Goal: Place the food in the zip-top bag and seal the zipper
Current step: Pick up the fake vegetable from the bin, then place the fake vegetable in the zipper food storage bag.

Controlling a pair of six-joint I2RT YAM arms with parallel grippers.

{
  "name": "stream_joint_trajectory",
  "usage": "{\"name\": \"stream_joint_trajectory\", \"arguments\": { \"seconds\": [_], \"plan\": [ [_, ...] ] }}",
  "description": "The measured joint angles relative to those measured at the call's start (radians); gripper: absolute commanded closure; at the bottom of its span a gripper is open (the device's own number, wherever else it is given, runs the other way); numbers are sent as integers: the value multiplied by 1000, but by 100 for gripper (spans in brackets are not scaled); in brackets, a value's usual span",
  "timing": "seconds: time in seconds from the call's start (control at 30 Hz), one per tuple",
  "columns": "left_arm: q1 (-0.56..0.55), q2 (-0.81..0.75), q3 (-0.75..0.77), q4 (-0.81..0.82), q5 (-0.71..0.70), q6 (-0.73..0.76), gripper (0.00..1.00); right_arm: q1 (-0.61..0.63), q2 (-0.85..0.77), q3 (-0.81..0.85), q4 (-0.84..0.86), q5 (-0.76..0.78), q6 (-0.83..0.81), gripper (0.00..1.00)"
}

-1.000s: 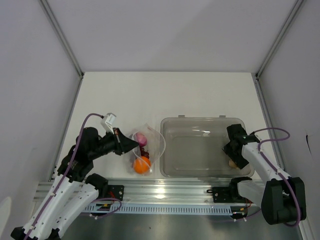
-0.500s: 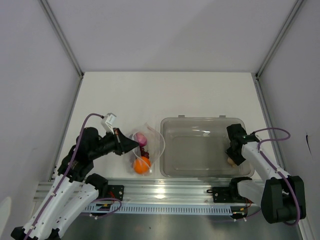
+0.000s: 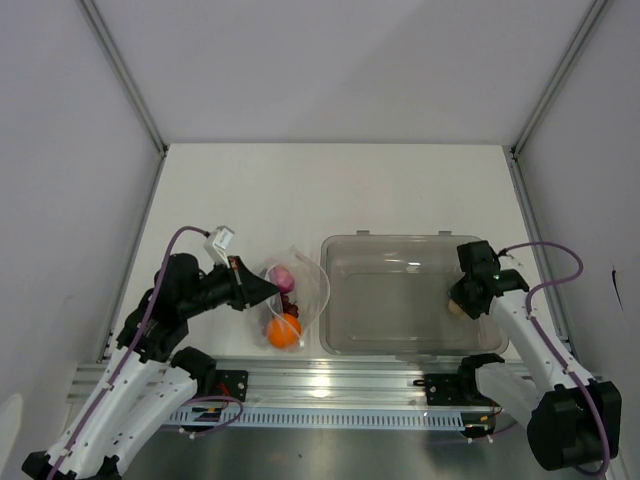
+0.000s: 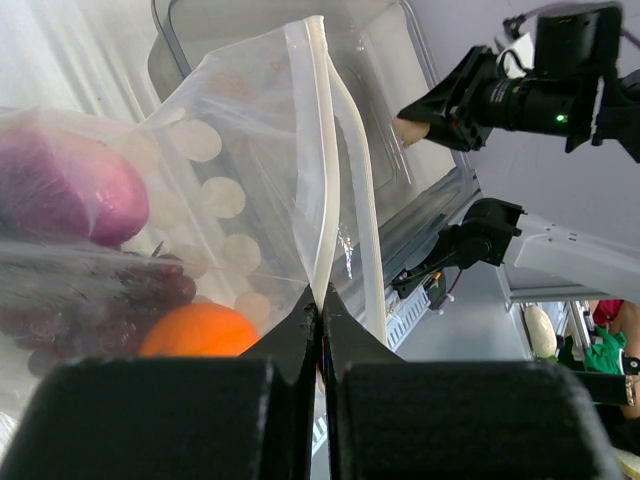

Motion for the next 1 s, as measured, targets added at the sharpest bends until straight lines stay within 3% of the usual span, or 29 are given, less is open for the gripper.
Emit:
{"name": "stream_joint_trajectory", "arguments": {
  "seconds": [0.2, 0.57, 0.8, 1.0],
  "plan": [
    [0, 7, 0, -3, 0, -11, 100, 150, 19, 122, 4, -25, -51, 75],
    [0, 1, 3, -114, -60, -11, 99, 544, 89, 377, 39, -36, -43, 71],
    [0, 1, 38, -182, -97, -11, 99, 828, 226, 573, 136, -57, -41, 71],
    [0, 3, 48, -193, -103, -13, 99, 984, 383, 697, 202, -77, -51, 69]
  ]
}}
